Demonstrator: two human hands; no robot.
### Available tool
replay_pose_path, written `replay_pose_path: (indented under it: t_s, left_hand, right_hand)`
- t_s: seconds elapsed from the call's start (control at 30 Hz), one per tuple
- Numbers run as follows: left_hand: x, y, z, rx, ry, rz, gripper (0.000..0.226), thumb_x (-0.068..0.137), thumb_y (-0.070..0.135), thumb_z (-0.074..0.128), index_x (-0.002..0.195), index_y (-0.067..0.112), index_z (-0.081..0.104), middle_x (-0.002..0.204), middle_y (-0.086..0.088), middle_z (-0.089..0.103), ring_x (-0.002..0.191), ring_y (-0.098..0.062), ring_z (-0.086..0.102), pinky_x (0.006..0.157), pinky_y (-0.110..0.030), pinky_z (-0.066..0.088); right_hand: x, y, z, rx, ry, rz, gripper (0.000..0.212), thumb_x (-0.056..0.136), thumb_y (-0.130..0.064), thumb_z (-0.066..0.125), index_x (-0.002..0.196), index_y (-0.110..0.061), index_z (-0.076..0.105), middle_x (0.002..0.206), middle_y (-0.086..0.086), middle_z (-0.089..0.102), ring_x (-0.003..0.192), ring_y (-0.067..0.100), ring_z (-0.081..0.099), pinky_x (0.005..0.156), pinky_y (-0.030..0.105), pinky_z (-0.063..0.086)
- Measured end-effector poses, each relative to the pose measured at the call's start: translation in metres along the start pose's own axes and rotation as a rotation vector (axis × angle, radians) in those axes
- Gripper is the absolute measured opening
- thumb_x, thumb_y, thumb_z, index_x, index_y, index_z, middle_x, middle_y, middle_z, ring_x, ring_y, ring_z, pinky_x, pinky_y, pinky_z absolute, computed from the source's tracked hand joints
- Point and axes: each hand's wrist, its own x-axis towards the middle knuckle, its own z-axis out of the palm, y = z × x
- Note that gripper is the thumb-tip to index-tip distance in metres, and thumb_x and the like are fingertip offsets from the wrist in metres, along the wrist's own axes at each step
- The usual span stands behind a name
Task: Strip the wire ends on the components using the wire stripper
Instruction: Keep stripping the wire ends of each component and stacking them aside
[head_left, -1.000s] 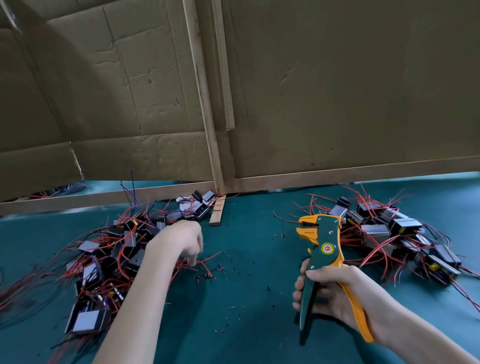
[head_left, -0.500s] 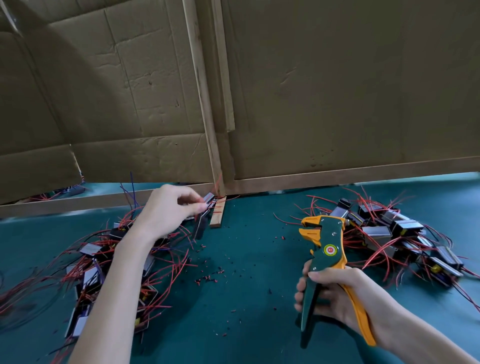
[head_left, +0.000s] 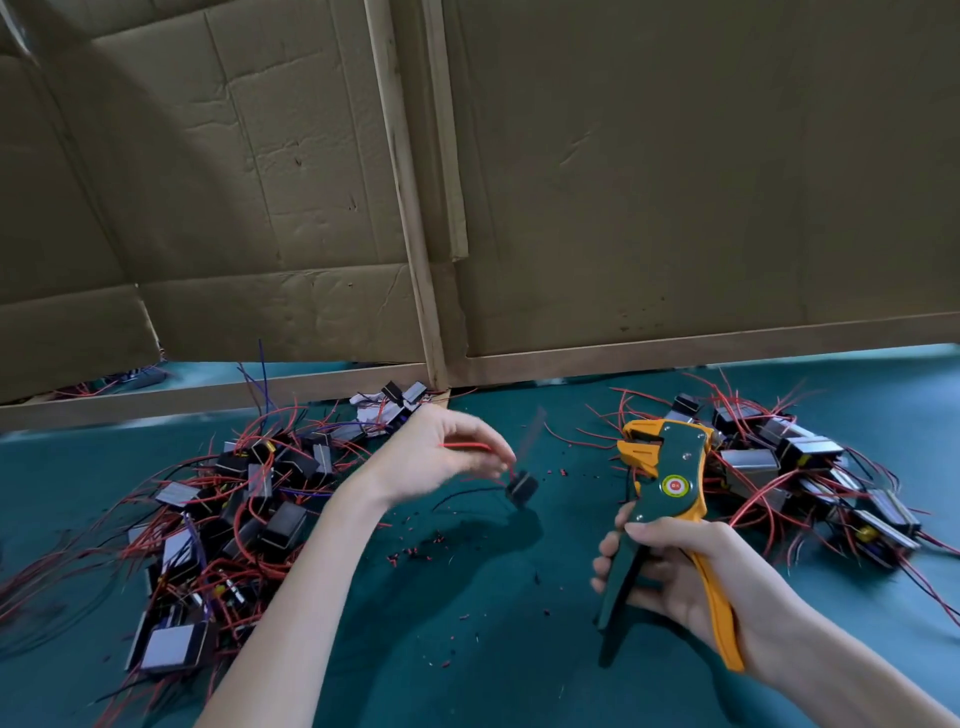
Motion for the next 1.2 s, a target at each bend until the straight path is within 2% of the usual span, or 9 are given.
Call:
replay_pose_path:
  t_s: [0.13,0.37,0.53,0.6,0.67,0.73,0.83,1.1,1.2]
  left_hand:
    - [-0.006,0.001,-0.006,0.115,-0.301,-0.145,0.021,0.081,-0.013,0.065,0.093,0.0,0.074,0.086,-0.015,0.073,0.079,-0.017,0.069,0.077,-0.024,0.054]
    - [-0.03,0.019,-0.045,0.257,-0.433,-0.399,0.04,0.086,-0.016,0.052,0.104,0.012,0.075,0.103,-0.006,0.074,0.103,-0.018,0.068,0.094,-0.032,0.053]
    - [-0.027,0.044,-0.039,0.822,0.022,-0.432,0.053,0.086,-0.012,0.033,0.113,0.02,0.066,0.123,-0.004,0.063,0.114,-0.02,0.058,0.097,-0.033,0.047]
    - [-0.02,0.053,-0.018,0.797,0.198,-0.345,0.039,0.088,-0.003,0.037,0.099,0.024,0.064,0.114,-0.004,0.062,0.096,-0.018,0.06,0.082,-0.031,0.049]
    - [-0.012,0.054,0.012,0.742,0.239,-0.292,0.025,0.091,0.008,0.043,0.088,0.023,0.062,0.104,-0.005,0.063,0.079,-0.017,0.059,0.068,-0.029,0.045]
    - [-0.002,0.042,0.044,0.763,0.217,-0.277,0.013,0.094,0.018,0.05,0.096,0.018,0.063,0.107,-0.009,0.064,0.096,-0.026,0.059,0.08,-0.033,0.047]
    - [0.008,0.014,0.073,0.786,0.181,-0.304,0.027,0.096,0.034,0.055,0.111,0.012,0.058,0.114,-0.011,0.056,0.112,-0.029,0.049,0.086,-0.037,0.042]
    - [0.013,-0.017,0.08,0.686,0.483,-0.105,0.018,0.096,0.019,0.057,0.105,0.014,0.071,0.106,-0.002,0.038,0.11,-0.024,0.034,0.091,-0.03,0.034]
    - [0.013,-0.014,0.08,0.829,0.659,0.032,0.011,0.089,0.012,0.066,0.095,0.015,0.075,0.124,-0.011,0.043,0.114,-0.027,0.029,0.093,-0.034,0.031]
  right_hand:
    - [0.0,0.001,-0.002,-0.006,0.006,-0.001,0.013,0.062,-0.003,0.069,0.074,-0.003,0.075,0.08,0.027,0.066,0.072,0.041,0.068,0.067,0.05,0.058]
    - [-0.001,0.002,0.0,-0.043,0.004,-0.012,0.013,0.063,-0.004,0.069,0.074,-0.005,0.075,0.08,0.026,0.066,0.073,0.041,0.069,0.067,0.049,0.058]
    - [-0.001,0.003,0.003,-0.053,0.007,-0.002,0.013,0.062,-0.004,0.068,0.073,-0.005,0.075,0.079,0.026,0.066,0.07,0.04,0.068,0.065,0.048,0.058]
    - [-0.002,0.003,0.003,-0.053,0.007,0.0,0.013,0.062,-0.004,0.069,0.074,-0.004,0.074,0.08,0.026,0.065,0.071,0.04,0.068,0.065,0.048,0.058]
    - [-0.002,0.003,0.004,-0.055,0.008,0.003,0.013,0.062,-0.003,0.068,0.074,-0.003,0.074,0.08,0.026,0.065,0.071,0.041,0.068,0.065,0.049,0.058]
    - [-0.002,0.003,0.004,-0.059,0.014,0.004,0.012,0.062,-0.004,0.068,0.073,-0.004,0.074,0.079,0.026,0.065,0.07,0.04,0.068,0.064,0.048,0.058]
    - [-0.001,0.003,0.004,-0.065,0.019,-0.002,0.013,0.061,-0.004,0.068,0.073,-0.005,0.074,0.078,0.026,0.065,0.069,0.039,0.069,0.063,0.048,0.058]
    - [0.001,0.003,0.001,-0.054,-0.004,-0.002,0.014,0.06,-0.004,0.07,0.072,-0.006,0.075,0.078,0.026,0.065,0.07,0.04,0.068,0.065,0.048,0.058]
    - [0.002,0.003,0.001,-0.069,-0.031,-0.007,0.024,0.049,-0.008,0.079,0.073,-0.008,0.075,0.078,0.026,0.066,0.072,0.041,0.069,0.066,0.048,0.058]
